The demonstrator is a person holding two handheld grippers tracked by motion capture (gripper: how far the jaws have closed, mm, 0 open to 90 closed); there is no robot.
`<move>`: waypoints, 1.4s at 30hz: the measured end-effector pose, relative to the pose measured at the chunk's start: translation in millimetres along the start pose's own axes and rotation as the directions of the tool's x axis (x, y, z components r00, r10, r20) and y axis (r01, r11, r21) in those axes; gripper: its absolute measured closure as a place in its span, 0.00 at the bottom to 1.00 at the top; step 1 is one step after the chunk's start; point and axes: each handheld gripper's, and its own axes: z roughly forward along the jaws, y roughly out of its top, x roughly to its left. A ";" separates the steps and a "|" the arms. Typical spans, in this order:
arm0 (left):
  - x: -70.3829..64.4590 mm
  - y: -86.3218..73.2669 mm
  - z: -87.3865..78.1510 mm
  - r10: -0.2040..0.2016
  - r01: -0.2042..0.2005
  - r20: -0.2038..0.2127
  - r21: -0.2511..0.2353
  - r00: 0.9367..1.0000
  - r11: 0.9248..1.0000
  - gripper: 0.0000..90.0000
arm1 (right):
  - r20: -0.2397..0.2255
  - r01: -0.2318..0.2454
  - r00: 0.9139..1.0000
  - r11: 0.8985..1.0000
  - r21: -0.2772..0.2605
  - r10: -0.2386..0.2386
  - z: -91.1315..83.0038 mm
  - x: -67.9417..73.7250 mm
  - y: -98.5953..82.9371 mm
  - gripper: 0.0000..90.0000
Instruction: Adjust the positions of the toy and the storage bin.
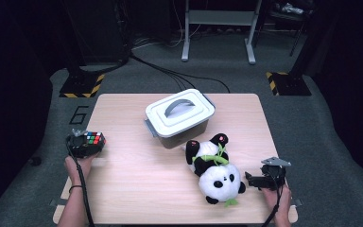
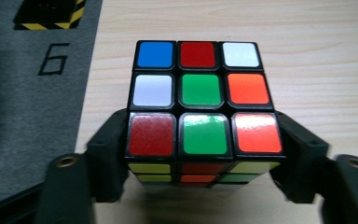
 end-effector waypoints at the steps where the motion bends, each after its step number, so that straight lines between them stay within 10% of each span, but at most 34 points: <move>1: -0.1 0.2 -1.5 0.001 -0.001 -0.004 -0.002 1.000 1.000 0.28 | 0.000 0.000 1.000 1.000 0.000 0.000 0.0 0.0 0.0 0.00; 10: -7.2 5.5 -19.8 0.031 -0.031 0.013 -0.006 0.999 1.000 0.07 | 0.000 0.000 1.000 1.000 0.000 0.000 0.0 0.0 0.0 0.00; 25: -26.6 1.1 -55.4 0.115 -0.112 0.081 -0.044 0.990 0.993 0.00 | 0.000 0.000 1.000 1.000 0.000 0.000 0.0 0.0 0.0 0.00; 42: -72.9 -11.4 -75.0 0.238 -0.232 0.156 -0.051 0.959 0.971 0.00 | 0.000 0.000 1.000 1.000 0.000 0.000 0.0 -0.1 0.0 0.00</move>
